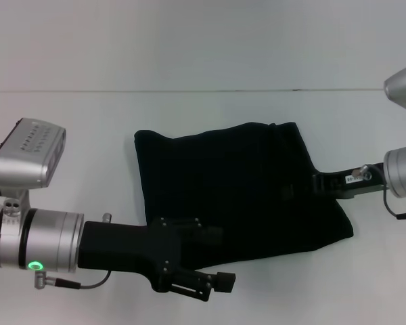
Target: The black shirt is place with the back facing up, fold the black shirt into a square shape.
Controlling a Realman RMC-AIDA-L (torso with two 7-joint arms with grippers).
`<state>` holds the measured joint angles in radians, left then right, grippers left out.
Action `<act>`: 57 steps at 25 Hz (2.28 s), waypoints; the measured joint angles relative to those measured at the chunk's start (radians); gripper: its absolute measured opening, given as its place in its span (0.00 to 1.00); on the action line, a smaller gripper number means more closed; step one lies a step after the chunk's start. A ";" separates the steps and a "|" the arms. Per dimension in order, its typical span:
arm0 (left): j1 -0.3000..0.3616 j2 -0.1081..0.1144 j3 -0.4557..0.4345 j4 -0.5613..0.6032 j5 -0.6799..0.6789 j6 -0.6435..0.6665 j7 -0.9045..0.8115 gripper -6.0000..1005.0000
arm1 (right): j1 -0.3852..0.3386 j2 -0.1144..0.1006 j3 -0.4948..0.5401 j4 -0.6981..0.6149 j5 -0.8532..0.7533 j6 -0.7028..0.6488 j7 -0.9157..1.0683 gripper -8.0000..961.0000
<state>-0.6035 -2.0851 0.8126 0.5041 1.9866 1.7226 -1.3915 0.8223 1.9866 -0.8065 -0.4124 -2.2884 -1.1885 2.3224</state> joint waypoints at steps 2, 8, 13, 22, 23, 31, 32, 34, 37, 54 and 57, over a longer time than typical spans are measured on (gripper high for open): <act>-0.005 0.000 0.000 0.000 0.002 0.000 -0.001 0.95 | 0.003 0.005 -0.002 0.000 -0.002 0.000 0.000 0.37; -0.007 0.000 0.000 -0.001 0.003 0.000 -0.001 0.95 | 0.005 0.008 -0.002 0.005 -0.004 0.009 0.000 0.37; -0.007 0.000 -0.002 0.001 0.004 0.000 -0.001 0.95 | 0.005 0.014 -0.004 0.011 -0.004 0.025 0.000 0.36; -0.009 0.001 -0.001 0.003 0.005 -0.002 -0.001 0.95 | 0.006 0.022 -0.005 0.002 -0.002 0.030 -0.004 0.36; -0.009 0.001 -0.001 0.004 0.005 -0.002 -0.001 0.95 | 0.007 0.022 -0.004 0.002 -0.001 0.030 -0.004 0.33; -0.009 0.002 -0.004 0.004 0.004 -0.003 -0.001 0.95 | 0.008 0.022 -0.005 0.001 -0.001 0.036 -0.011 0.10; -0.009 0.002 -0.004 0.004 0.004 -0.003 -0.001 0.95 | 0.008 0.022 -0.005 0.001 -0.001 0.037 -0.011 0.06; -0.009 0.003 -0.005 0.003 0.004 -0.003 -0.001 0.95 | 0.008 0.021 -0.005 0.001 -0.001 0.040 -0.011 0.03; -0.009 0.004 -0.007 0.002 0.004 -0.003 -0.001 0.95 | 0.008 0.021 -0.005 0.001 -0.001 0.045 -0.016 0.03; -0.006 0.004 -0.008 0.003 -0.003 -0.002 -0.003 0.95 | -0.038 0.020 0.005 -0.160 0.126 -0.114 -0.110 0.03; -0.005 0.005 -0.009 0.003 -0.003 -0.002 -0.003 0.95 | -0.038 0.015 0.006 -0.194 0.135 -0.132 -0.106 0.03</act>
<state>-0.6084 -2.0803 0.8032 0.5075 1.9832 1.7209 -1.3944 0.7840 2.0014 -0.8008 -0.6063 -2.1539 -1.3200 2.2163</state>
